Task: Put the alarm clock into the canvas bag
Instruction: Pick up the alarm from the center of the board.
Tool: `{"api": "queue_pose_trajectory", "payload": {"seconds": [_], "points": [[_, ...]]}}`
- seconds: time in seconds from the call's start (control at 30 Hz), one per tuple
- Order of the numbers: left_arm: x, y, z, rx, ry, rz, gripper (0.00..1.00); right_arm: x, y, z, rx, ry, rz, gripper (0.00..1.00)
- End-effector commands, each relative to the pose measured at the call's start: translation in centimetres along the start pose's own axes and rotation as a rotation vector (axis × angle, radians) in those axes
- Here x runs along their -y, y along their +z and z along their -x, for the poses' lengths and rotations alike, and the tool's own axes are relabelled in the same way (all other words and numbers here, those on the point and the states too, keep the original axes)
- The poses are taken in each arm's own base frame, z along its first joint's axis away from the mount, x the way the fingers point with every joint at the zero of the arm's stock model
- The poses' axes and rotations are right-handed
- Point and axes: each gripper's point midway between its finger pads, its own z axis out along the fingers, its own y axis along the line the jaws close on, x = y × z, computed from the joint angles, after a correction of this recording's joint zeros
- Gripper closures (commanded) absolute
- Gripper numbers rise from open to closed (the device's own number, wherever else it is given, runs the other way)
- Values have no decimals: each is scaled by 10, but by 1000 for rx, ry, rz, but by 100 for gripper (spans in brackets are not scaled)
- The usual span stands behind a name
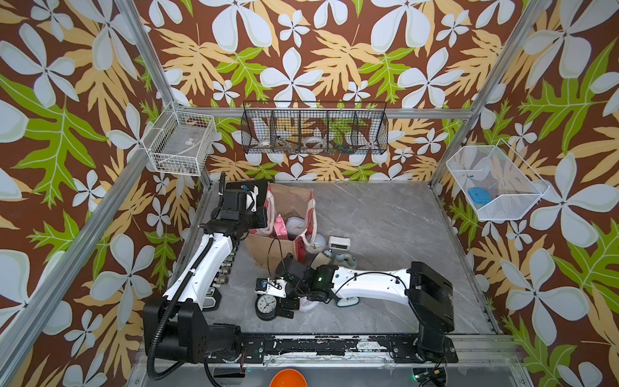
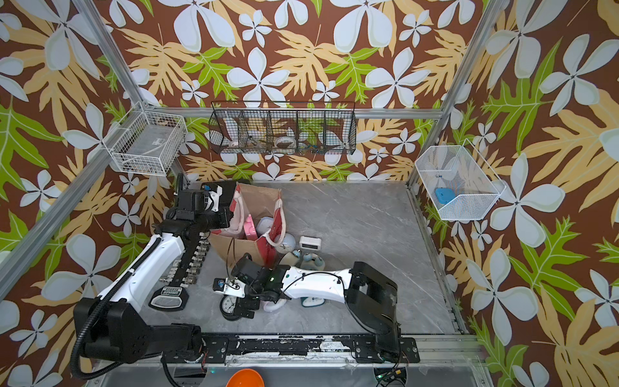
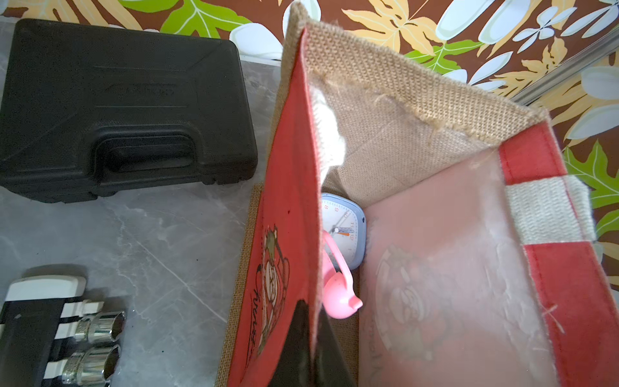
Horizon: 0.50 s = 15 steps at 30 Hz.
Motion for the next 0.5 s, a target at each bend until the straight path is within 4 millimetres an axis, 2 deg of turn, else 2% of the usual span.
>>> {"api": "queue_pose_trajectory", "payload": {"seconds": [0.0,0.33,0.47], "points": [[-1,-2,-1,-2,4,6,100,3,11,14,63,-22,-1,0],[0,-2,-1,-4,3,2,100,-17,39,5,44,-41,52,0],[0,-2,-1,-3,4,0,100,-14,46,-1,26,-30,29,0]]}}
